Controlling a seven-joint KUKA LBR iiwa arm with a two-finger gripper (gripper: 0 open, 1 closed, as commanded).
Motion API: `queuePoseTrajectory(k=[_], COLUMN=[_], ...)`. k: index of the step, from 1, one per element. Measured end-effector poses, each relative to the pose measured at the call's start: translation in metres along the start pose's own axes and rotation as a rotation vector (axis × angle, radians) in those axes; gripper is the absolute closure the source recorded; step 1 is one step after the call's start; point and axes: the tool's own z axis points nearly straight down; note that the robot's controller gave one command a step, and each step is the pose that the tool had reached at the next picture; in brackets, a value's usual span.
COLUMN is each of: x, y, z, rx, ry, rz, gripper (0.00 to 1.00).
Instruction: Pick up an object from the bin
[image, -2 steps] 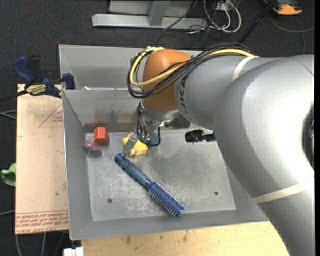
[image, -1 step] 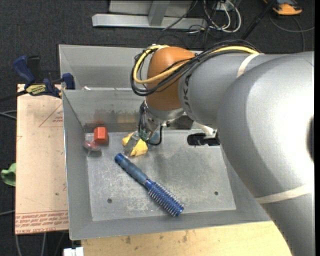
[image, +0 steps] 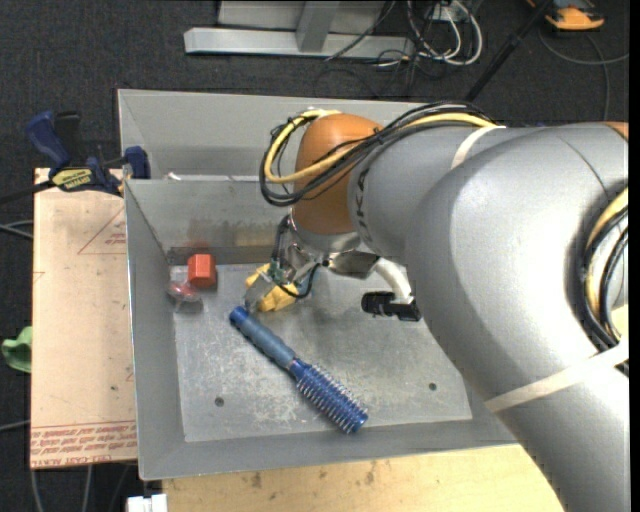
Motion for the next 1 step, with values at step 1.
queuePoseTrajectory(k=[1], x=[-0.0003], y=[0.0013], z=[-0.0011], rx=[0.001], ry=[-0.001], rz=[-0.004], gripper=[0.0])
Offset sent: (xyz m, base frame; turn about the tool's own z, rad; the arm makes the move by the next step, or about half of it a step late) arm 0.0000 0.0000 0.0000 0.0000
